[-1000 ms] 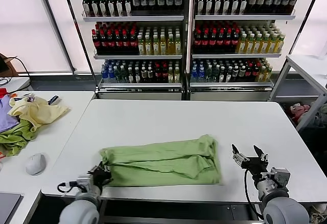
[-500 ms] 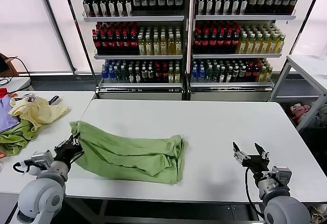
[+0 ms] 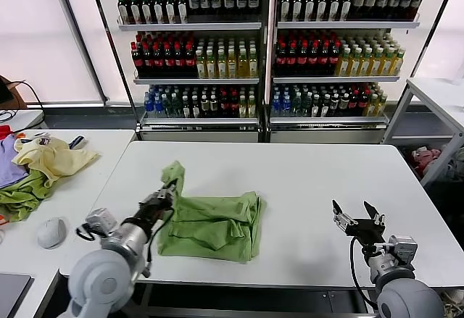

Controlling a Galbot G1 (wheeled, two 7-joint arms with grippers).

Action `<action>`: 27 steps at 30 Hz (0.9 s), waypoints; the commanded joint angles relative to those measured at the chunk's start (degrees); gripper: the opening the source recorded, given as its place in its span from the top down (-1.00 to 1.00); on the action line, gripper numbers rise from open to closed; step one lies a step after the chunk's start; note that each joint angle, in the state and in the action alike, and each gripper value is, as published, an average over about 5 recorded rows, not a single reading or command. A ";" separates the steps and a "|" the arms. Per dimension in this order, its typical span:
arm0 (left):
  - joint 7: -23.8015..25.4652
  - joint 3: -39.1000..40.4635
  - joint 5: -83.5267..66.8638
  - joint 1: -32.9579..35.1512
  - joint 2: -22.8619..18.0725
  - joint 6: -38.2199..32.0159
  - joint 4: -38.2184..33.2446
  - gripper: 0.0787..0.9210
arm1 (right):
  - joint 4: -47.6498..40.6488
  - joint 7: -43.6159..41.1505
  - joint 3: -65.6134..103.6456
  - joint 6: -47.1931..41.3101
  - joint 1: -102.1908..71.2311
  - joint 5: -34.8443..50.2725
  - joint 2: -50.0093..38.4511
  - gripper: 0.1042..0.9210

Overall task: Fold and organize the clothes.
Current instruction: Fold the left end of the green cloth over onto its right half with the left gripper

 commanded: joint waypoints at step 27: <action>9.08 10.32 9.26 -1.50 -5.45 -3.58 6.12 -0.19 | -1.74 -0.09 -0.50 0.16 1.97 0.17 0.20 -0.76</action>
